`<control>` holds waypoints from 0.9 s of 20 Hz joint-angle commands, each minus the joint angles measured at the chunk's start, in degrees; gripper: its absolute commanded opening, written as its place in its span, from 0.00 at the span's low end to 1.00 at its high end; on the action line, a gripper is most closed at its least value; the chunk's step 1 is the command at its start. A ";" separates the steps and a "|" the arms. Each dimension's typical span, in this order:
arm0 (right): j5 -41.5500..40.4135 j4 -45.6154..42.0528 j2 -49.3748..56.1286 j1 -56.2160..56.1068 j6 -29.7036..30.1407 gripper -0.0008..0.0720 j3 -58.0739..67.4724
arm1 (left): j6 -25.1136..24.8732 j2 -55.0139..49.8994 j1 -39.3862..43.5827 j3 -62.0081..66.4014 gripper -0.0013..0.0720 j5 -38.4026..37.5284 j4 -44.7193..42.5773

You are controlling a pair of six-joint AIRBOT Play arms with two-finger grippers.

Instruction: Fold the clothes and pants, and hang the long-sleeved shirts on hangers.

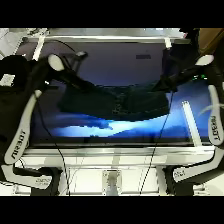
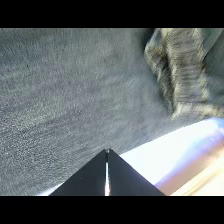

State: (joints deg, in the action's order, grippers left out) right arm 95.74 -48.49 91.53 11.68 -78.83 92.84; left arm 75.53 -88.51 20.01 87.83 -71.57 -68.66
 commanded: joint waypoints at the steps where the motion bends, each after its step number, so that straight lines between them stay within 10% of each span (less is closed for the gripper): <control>1: 3.10 -2.38 -6.10 3.28 -1.44 0.06 0.07 | 0.31 -2.51 10.97 -6.80 0.03 10.97 1.22; 9: -8.24 1.14 -6.43 -3.50 -5.73 0.06 0.07 | 0.33 -13.49 24.55 -7.06 0.04 35.82 10.73; 18: -27.45 1.07 -6.27 -15.47 -16.72 0.06 0.07 | -0.15 -1.53 0.76 -7.04 0.03 8.02 9.97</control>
State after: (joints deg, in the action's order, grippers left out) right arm 78.02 -47.40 85.14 1.06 -90.98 92.84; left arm 75.79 -94.41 28.73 80.82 -52.38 -58.85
